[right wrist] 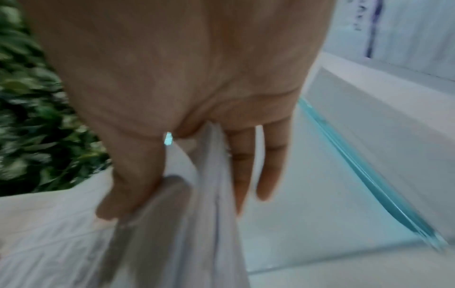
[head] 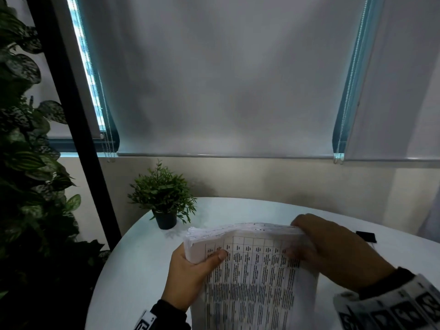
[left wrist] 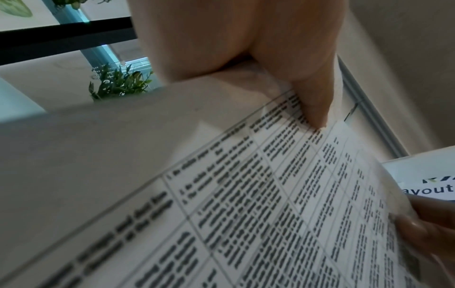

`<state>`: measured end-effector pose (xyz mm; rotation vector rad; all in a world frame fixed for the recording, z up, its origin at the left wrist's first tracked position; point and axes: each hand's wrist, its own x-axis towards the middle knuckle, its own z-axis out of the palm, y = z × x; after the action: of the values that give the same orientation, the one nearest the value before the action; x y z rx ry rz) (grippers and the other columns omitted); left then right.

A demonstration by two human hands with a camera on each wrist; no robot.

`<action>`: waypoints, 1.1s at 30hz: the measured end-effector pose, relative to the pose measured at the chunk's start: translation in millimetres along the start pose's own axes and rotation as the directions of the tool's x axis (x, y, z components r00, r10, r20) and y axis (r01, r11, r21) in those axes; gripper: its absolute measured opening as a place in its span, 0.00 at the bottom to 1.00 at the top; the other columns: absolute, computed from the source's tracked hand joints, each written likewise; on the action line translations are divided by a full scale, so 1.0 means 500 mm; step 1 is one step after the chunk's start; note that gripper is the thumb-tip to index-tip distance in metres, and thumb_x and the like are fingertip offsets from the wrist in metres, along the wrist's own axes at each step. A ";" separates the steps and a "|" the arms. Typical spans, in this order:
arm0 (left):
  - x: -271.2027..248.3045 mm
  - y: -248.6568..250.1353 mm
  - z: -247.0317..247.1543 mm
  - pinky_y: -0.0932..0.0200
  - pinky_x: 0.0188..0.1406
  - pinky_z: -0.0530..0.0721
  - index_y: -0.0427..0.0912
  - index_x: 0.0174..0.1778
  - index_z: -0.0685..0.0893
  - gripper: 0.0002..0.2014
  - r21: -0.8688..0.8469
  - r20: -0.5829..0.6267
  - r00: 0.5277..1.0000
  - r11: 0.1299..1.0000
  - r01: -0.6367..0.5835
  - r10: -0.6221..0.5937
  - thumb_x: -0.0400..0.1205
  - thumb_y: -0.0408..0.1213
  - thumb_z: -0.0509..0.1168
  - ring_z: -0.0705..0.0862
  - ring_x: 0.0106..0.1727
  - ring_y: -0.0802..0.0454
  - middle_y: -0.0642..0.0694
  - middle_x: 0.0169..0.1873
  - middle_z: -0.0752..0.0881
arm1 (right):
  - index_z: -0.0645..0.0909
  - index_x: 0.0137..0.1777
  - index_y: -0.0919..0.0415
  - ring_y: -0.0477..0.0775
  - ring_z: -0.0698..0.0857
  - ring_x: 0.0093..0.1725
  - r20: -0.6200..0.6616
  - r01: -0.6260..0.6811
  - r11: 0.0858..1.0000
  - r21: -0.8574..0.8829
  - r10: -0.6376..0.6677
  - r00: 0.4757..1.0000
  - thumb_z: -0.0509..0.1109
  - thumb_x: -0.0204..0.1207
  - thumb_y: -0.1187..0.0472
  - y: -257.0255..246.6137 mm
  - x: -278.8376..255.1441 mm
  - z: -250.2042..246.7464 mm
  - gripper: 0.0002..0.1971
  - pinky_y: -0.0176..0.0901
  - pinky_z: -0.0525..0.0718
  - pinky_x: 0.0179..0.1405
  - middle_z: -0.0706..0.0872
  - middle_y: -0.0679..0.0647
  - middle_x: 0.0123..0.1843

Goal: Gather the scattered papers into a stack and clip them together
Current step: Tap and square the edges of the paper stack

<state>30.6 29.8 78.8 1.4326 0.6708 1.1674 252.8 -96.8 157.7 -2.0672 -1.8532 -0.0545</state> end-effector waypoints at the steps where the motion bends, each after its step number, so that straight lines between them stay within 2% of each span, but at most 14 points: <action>1: 0.001 0.000 0.000 0.67 0.34 0.86 0.45 0.47 0.87 0.25 0.003 0.006 1.000 1.000 0.011 -0.011 0.56 0.46 0.83 0.91 0.41 0.53 0.51 0.40 0.93 | 0.77 0.47 0.43 0.42 0.82 0.44 -0.014 0.001 0.984 0.176 0.002 1.000 0.72 0.71 0.42 0.014 -0.002 0.004 0.11 0.39 0.81 0.43 0.83 0.41 0.44; 3: 0.002 -0.006 -0.002 0.65 0.35 0.86 0.43 0.48 0.87 0.23 0.017 0.026 0.999 0.999 0.028 -0.029 0.59 0.40 0.84 0.91 0.42 0.51 0.49 0.41 0.93 | 0.82 0.43 0.43 0.42 0.85 0.44 -0.165 0.023 0.847 0.532 0.077 0.983 0.82 0.60 0.48 0.027 -0.006 0.031 0.14 0.35 0.84 0.39 0.86 0.41 0.45; 5: 0.001 -0.007 -0.005 0.63 0.35 0.87 0.41 0.50 0.87 0.28 0.010 0.038 0.999 0.999 0.032 -0.033 0.54 0.43 0.82 0.91 0.43 0.49 0.46 0.42 0.93 | 0.83 0.47 0.44 0.42 0.87 0.44 -0.256 0.094 0.587 0.804 0.199 0.946 0.86 0.51 0.47 0.026 -0.006 0.077 0.23 0.32 0.85 0.38 0.88 0.45 0.47; 7: 0.000 -0.009 -0.006 0.62 0.36 0.87 0.39 0.51 0.87 0.31 -0.013 0.048 0.998 0.999 0.048 -0.047 0.51 0.47 0.80 0.91 0.44 0.47 0.45 0.42 0.93 | 0.82 0.54 0.50 0.47 0.88 0.44 -0.260 0.139 0.370 0.919 0.301 0.918 0.85 0.53 0.57 0.018 0.000 0.123 0.27 0.34 0.87 0.39 0.88 0.53 0.48; 9: -0.001 -0.006 -0.004 0.62 0.36 0.87 0.41 0.51 0.87 0.31 -0.041 0.055 0.997 0.998 0.048 -0.045 0.52 0.47 0.79 0.91 0.44 0.48 0.44 0.42 0.93 | 0.82 0.54 0.56 0.54 0.89 0.45 -0.220 0.124 0.266 0.956 0.367 0.904 0.82 0.54 0.66 0.008 0.006 0.144 0.26 0.36 0.87 0.37 0.90 0.56 0.45; 11: -0.001 0.000 0.001 0.61 0.36 0.88 0.44 0.47 0.90 0.24 -0.030 0.056 0.998 0.999 0.031 -0.029 0.55 0.45 0.82 0.92 0.43 0.48 0.44 0.42 0.93 | 0.84 0.49 0.59 0.57 0.89 0.44 -0.223 0.120 0.278 0.953 0.377 0.899 0.85 0.55 0.66 0.004 0.012 0.151 0.21 0.39 0.88 0.38 0.91 0.55 0.43; 14: 0.004 0.011 0.012 0.59 0.33 0.88 0.43 0.42 0.91 0.08 -0.019 0.016 1.000 1.000 0.024 -0.024 0.68 0.30 0.78 0.92 0.39 0.46 0.42 0.38 0.93 | 0.86 0.42 0.60 0.49 0.89 0.40 -0.291 0.175 0.319 0.931 0.364 0.885 0.82 0.57 0.66 -0.006 0.013 0.139 0.14 0.36 0.87 0.37 0.91 0.52 0.41; 17: 0.012 0.023 0.012 0.59 0.33 0.88 0.39 0.43 0.90 0.09 -0.029 0.012 1.000 1.000 0.007 -0.007 0.69 0.26 0.75 0.92 0.38 0.44 0.41 0.37 0.93 | 0.84 0.43 0.63 0.42 0.89 0.36 -0.339 0.225 0.323 0.919 0.360 0.869 0.78 0.59 0.73 -0.007 0.013 0.109 0.13 0.29 0.84 0.33 0.91 0.47 0.39; 21: 0.008 0.003 0.007 0.60 0.35 0.88 0.46 0.41 0.92 0.18 -0.040 0.059 0.998 0.999 0.021 -0.019 0.56 0.42 0.82 0.92 0.42 0.45 0.42 0.41 0.93 | 0.84 0.43 0.61 0.41 0.90 0.36 -0.267 0.156 0.301 0.941 0.377 0.887 0.84 0.52 0.64 0.003 0.004 0.131 0.18 0.29 0.84 0.30 0.92 0.46 0.37; 25: 0.006 0.001 0.009 0.62 0.35 0.87 0.40 0.45 0.90 0.20 -0.064 0.018 0.999 0.997 0.037 -0.036 0.58 0.32 0.84 0.92 0.42 0.45 0.41 0.41 0.93 | 0.86 0.39 0.59 0.41 0.89 0.32 -0.231 0.106 0.285 0.952 0.451 0.862 0.80 0.59 0.77 0.011 0.002 0.154 0.14 0.29 0.83 0.26 0.91 0.44 0.33; 28: 0.003 -0.005 0.007 0.61 0.35 0.88 0.41 0.46 0.90 0.25 -0.048 0.021 1.000 0.999 0.019 -0.018 0.53 0.40 0.83 0.92 0.42 0.46 0.42 0.41 0.93 | 0.86 0.40 0.61 0.42 0.89 0.31 -0.219 0.109 0.260 0.959 0.442 0.870 0.78 0.59 0.79 0.007 0.001 0.151 0.14 0.30 0.83 0.26 0.91 0.46 0.32; 29: 0.003 -0.012 0.005 0.62 0.34 0.88 0.43 0.44 0.90 0.22 -0.043 0.013 0.999 0.999 0.032 -0.031 0.53 0.40 0.82 0.92 0.41 0.47 0.43 0.40 0.93 | 0.86 0.39 0.61 0.42 0.89 0.31 -0.223 0.125 0.241 0.962 0.440 0.870 0.78 0.59 0.79 0.003 0.001 0.150 0.14 0.30 0.83 0.26 0.91 0.46 0.32; 31: 0.001 -0.002 0.012 0.64 0.31 0.87 0.45 0.34 0.93 0.10 -0.048 -0.034 0.998 0.997 0.054 -0.056 0.61 0.29 0.82 0.92 0.37 0.49 0.46 0.36 0.93 | 0.87 0.38 0.58 0.41 0.90 0.34 -0.242 0.131 0.267 0.955 0.445 0.862 0.81 0.58 0.75 -0.001 0.002 0.160 0.13 0.29 0.84 0.30 0.92 0.46 0.34; 33: 0.009 -0.008 0.014 0.66 0.26 0.85 0.45 0.28 0.92 0.11 -0.018 -0.062 0.995 0.997 0.073 -0.074 0.66 0.22 0.77 0.91 0.32 0.53 0.49 0.30 0.92 | 0.88 0.39 0.57 0.42 0.90 0.39 -0.265 0.135 0.314 0.940 0.418 0.869 0.87 0.54 0.65 -0.001 0.003 0.159 0.15 0.30 0.84 0.37 0.93 0.46 0.39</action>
<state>39.5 31.7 77.0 1.3519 0.7503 1.1612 235.7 -72.3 84.1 -1.1428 -0.9035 0.4550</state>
